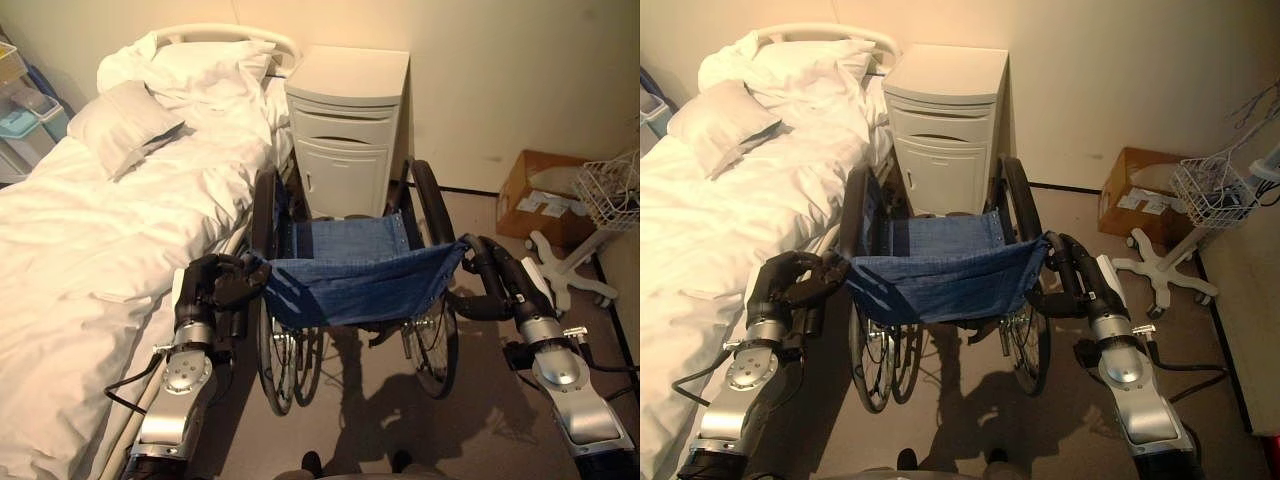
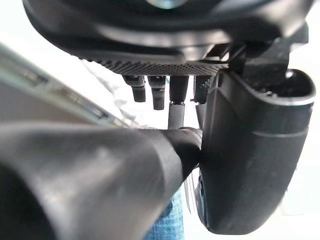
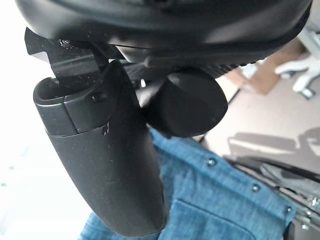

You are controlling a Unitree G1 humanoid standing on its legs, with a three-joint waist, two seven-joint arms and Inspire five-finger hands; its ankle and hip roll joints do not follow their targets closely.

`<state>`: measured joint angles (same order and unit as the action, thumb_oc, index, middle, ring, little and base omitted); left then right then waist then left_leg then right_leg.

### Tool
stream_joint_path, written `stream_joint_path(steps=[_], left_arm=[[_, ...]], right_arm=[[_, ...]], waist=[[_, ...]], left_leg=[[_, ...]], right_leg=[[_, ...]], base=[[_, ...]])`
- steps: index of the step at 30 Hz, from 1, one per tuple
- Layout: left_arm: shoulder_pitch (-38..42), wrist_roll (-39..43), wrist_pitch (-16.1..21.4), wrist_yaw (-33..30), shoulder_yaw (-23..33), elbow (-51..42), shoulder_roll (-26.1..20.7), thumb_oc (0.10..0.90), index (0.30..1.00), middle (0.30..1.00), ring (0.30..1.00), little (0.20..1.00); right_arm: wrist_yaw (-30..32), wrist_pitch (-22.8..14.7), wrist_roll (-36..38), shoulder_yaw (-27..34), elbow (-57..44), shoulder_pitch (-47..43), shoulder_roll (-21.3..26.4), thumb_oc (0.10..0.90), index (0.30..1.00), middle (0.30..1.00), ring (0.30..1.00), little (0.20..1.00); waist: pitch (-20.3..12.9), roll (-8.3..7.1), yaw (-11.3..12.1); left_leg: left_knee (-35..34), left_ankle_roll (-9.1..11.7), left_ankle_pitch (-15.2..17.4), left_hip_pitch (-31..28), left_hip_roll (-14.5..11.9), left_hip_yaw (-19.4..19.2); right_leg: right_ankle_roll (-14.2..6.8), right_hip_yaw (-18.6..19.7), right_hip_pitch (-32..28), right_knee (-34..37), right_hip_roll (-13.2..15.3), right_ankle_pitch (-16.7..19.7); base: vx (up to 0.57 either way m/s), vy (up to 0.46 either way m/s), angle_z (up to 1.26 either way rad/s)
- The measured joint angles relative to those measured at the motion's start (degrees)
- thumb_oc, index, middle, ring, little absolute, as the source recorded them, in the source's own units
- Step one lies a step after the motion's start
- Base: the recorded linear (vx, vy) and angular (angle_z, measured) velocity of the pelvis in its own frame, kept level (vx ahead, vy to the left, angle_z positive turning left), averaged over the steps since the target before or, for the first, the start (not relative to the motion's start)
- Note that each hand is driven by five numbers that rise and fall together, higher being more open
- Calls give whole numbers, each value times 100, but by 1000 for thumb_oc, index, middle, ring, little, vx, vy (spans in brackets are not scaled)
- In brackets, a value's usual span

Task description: Push the wheelchair next to the bed

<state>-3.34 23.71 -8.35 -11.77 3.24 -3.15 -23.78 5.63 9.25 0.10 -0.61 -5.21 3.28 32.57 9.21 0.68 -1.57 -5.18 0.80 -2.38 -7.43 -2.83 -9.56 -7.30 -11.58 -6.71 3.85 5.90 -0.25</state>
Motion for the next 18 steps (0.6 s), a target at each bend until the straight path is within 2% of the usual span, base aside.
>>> stream_joint_path(steps=[3, 6, 8, 12, 18], left_arm=[[133, 851, -267, 604, 215, 269, -103, 800, 900, 900, 900, 900], [164, 1357, -453, 957, 266, 435, -309, 800, 900, 900, 900, 900], [176, 1978, -621, 1128, 340, 590, -363, 800, 900, 900, 900, 900], [154, 2937, -644, 1203, 341, 851, -319, 800, 900, 900, 900, 900], [110, 3711, -615, 1248, 353, 1095, -152, 800, 900, 900, 900, 900]], right_arm=[[15, 9, 1, 0, 73, -45, 93, 800, 900, 900, 900, 900], [15, 32, 3, 0, 159, -140, 125, 800, 900, 900, 900, 900], [14, 26, 3, 0, 238, -217, 151, 800, 900, 900, 900, 900], [15, 0, 0, 0, 322, -304, 152, 800, 900, 900, 900, 900], [17, -23, -7, -3, 423, -360, 153, 800, 900, 900, 900, 900]], waist=[[-14, 37, 35], [-51, 97, 51], [-87, 156, 49], [-103, 197, 47], [-132, 241, 77]], left_leg=[[0, 0, 0, -9, 3, 0], [0, 0, 0, -8, 6, 0], [0, 0, 0, -8, 7, -1], [0, 0, 0, -7, 0, -1], [0, 0, -1, -26, 1, 1]], right_leg=[[-2, -10, -15, 1, 7, 1], [-3, -10, -15, 3, 10, 2], [-3, -11, -15, 7, 13, 3], [0, -13, -19, 16, 8, 5], [8, -30, -86, 112, 22, 58]], base=[[0, 0, 0], [0, 0, 0], [0, 0, 0], [0, 0, 0], [0, 0, 0]])
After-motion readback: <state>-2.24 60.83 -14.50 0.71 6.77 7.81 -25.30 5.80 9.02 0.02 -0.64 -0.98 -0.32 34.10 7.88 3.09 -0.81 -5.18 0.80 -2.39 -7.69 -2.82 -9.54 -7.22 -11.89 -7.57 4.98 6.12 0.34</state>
